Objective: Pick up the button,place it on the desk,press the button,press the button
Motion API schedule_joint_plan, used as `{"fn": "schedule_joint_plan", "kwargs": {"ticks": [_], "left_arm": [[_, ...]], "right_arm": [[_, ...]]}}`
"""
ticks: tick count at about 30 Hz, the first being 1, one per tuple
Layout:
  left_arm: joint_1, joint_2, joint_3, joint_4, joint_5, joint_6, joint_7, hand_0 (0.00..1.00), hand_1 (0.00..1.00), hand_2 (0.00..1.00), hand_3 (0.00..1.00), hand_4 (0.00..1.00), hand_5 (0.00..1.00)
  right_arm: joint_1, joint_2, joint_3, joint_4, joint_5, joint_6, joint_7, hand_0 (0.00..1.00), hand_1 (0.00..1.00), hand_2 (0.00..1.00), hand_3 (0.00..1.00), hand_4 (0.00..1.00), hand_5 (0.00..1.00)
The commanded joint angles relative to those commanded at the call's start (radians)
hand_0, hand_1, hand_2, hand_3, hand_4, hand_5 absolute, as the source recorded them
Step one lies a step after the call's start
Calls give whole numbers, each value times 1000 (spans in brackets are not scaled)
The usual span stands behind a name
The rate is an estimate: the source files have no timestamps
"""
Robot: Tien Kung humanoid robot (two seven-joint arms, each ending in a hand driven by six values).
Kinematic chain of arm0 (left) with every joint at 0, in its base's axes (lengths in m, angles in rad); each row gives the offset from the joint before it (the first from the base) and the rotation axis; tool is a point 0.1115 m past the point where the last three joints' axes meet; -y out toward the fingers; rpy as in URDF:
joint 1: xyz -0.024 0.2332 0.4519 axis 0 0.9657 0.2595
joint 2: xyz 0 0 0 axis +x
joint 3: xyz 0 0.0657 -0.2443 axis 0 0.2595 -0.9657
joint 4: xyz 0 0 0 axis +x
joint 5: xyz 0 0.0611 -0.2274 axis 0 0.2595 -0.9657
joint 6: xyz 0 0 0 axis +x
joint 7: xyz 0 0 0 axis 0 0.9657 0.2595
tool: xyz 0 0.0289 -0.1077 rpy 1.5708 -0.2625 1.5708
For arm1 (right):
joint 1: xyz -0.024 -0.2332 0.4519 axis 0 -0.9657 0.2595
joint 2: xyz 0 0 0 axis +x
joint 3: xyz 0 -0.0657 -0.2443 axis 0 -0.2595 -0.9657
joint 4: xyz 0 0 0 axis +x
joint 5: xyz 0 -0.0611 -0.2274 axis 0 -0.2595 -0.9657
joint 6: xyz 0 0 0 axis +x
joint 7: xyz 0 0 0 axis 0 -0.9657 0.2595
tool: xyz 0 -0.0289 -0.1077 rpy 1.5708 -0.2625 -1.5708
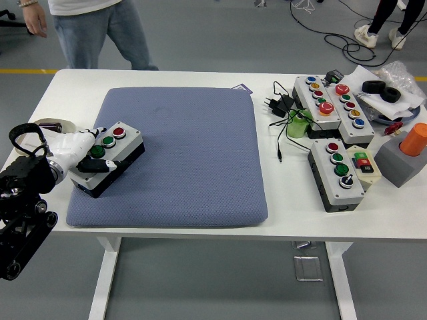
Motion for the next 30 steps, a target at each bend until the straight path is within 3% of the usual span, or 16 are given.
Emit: {"fn": "schedule_joint_plan", "kwargs": {"ticks": [5, 6, 11, 12, 17, 18, 23, 24, 30], "left_arm": [[-27, -10, 16, 35, 0, -8, -5, 558, 672, 699, 876, 998, 780], [-31, -12, 18, 42, 0, -12, -7, 435, 548, 542, 757, 998, 616], [-41, -14, 24, 60, 0, -5, -14, 435, 548, 542, 757, 998, 616], [-41, -13, 24, 60, 0, 0, -16, 326, 439, 402, 611, 955, 578], [-45, -9, 25, 59, 0, 31, -33, 326, 439, 402, 611, 955, 578], [-46, -8, 27, 57, 0, 35, -39, 374, 338, 319, 404, 737, 147], [-54, -3, 42, 45, 0, 62, -59, 374, 338, 319, 404, 737, 147], [-58, -1, 49, 38, 0, 73, -68, 368, 314, 307, 387, 720, 28], [-74, 6, 91, 25, 0, 111, -117, 352, 307, 297, 381, 715, 25]], "right_arm": [[0, 1, 1, 0, -2, -5, 4, 787, 751, 789, 654, 394, 126], [0, 1, 0, 0, -1, -6, 5, 784, 748, 788, 654, 395, 126], [0, 0, 3, 0, -5, -11, 8, 784, 748, 788, 654, 395, 126], [0, 0, 3, 0, -5, -11, 9, 781, 743, 782, 651, 395, 125], [-1, -1, 6, 0, -8, -15, 12, 781, 743, 782, 651, 395, 125], [-1, -1, 7, 0, -9, -16, 12, 778, 742, 780, 649, 394, 124], [-1, -2, 10, 0, -14, -18, 13, 778, 742, 780, 649, 394, 124], [0, -3, 12, 0, -19, -19, 13, 774, 740, 775, 648, 393, 121], [2, -3, 22, 0, -30, -23, 13, 773, 739, 775, 647, 392, 121]]}}
